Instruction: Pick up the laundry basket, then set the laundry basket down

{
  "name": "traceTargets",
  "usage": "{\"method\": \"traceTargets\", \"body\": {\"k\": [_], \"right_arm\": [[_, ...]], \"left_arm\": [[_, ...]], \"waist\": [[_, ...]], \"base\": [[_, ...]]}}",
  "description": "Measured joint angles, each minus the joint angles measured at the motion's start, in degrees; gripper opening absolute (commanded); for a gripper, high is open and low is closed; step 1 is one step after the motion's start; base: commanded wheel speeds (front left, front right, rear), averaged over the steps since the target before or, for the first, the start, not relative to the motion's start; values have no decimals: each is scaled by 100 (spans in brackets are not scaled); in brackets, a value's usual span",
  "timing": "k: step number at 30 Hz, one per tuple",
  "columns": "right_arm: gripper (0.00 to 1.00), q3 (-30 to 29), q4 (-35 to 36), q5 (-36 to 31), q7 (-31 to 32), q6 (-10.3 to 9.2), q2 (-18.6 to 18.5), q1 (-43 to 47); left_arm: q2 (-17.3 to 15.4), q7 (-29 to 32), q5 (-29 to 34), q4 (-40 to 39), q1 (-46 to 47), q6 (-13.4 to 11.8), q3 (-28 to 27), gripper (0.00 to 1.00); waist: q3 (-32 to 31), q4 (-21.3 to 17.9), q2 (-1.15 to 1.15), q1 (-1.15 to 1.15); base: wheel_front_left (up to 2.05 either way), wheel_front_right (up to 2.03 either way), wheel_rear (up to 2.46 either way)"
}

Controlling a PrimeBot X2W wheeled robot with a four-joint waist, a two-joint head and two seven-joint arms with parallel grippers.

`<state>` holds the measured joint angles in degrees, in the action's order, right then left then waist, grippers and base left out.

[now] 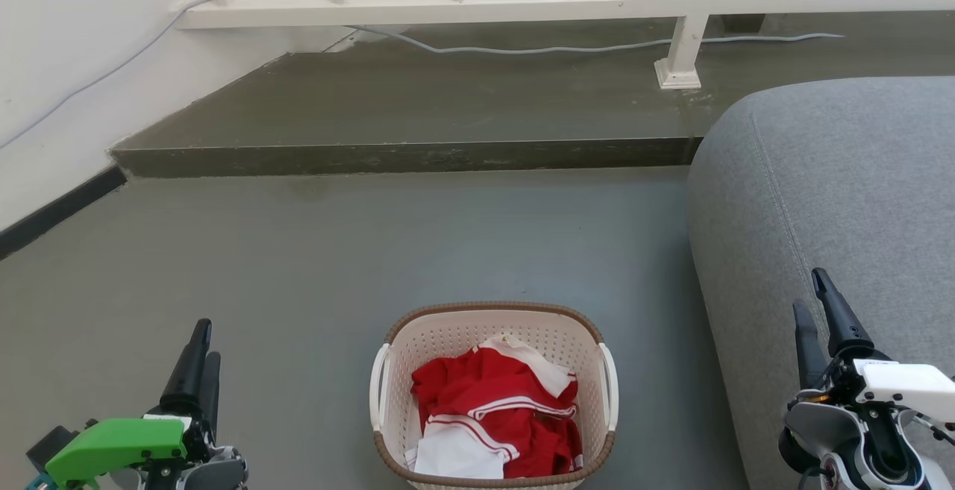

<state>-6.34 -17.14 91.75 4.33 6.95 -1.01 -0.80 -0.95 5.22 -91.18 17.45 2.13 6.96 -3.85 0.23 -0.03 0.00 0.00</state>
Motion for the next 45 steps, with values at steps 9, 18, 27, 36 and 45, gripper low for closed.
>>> {"method": "traceTargets", "body": {"k": [9,18,27,36,45], "right_arm": [[100,174,146,-158,-179,0,-5,-5],[100,420,323,-722,-382,0,-142,-19],[100,609,456,-1571,-561,1,-277,-41],[100,701,568,-2559,-734,-42,-323,-49],[100,838,697,-3482,-918,-196,-341,-55]], "left_arm": [[-38,-185,331,-169,6,0,121,100],[-257,-402,866,-320,14,0,392,100],[-494,-637,1784,-323,16,1,647,100],[-631,-818,2696,-321,23,-73,879,100],[-669,-1007,3565,-389,107,-201,1012,100]], "waist": [[8,-8,0,0],[15,-19,0,0],[27,-31,0,0],[36,-59,0,0],[35,-89,0,0]], "base": [[0,0,0],[0,0,0],[0,0,0],[0,0,0],[0,0,0]]}}
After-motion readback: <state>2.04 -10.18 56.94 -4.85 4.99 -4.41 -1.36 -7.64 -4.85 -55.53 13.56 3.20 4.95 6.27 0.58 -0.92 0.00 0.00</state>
